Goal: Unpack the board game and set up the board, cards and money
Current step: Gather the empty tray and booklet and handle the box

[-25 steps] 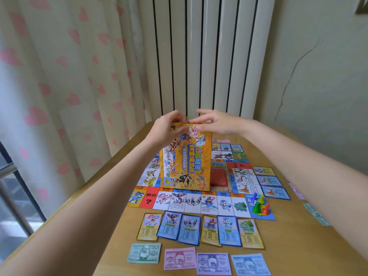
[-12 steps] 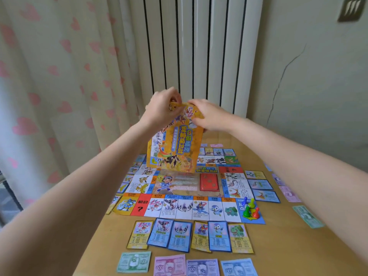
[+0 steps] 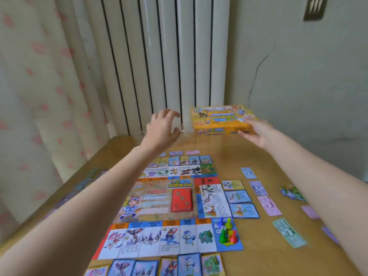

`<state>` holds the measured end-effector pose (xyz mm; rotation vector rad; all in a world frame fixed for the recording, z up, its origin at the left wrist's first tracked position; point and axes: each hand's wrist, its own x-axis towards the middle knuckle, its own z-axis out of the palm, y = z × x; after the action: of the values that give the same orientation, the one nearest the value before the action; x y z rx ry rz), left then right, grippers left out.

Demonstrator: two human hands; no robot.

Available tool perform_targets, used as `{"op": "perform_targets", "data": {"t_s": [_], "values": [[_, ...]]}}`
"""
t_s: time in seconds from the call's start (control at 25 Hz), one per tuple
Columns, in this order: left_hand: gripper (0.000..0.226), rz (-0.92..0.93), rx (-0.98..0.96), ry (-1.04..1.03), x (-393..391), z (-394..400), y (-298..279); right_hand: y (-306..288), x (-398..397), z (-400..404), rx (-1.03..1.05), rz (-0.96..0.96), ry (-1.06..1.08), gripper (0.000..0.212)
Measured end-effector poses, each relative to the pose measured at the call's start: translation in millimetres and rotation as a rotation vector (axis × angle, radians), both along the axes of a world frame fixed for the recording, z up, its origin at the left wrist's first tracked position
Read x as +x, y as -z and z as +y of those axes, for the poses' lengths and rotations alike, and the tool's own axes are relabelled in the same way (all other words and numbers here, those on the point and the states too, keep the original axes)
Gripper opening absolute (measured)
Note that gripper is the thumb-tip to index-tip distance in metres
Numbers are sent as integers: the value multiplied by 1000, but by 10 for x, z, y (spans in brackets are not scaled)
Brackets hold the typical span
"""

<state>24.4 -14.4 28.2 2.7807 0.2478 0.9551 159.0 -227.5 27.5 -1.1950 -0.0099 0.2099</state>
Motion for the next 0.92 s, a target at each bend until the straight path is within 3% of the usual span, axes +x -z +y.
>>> {"op": "perform_targets", "data": {"t_s": [0.16, 0.24, 0.32, 0.4, 0.48, 0.64, 0.92], "values": [[51, 374, 121, 114, 682, -278, 387, 460, 632, -195, -11, 181, 178, 16], [50, 456, 198, 139, 930, -331, 558, 630, 900, -183, -90, 195, 250, 14], [49, 500, 231, 148, 1071, -319, 695, 779, 1085, -181, -255, 154, 203, 37], [50, 529, 216, 137, 1122, -253, 786, 881, 1187, -160, -569, 76, 159, 59], [50, 547, 183, 122, 1114, -176, 835, 833, 1180, -137, -813, -29, 156, 51], [48, 515, 116, 25, 971, 135, 725, 567, 923, 261, -955, -252, -102, 33], [35, 520, 127, -277, 553, 1220, 583, 484, 524, 1623, -1440, -859, -497, 40]]}}
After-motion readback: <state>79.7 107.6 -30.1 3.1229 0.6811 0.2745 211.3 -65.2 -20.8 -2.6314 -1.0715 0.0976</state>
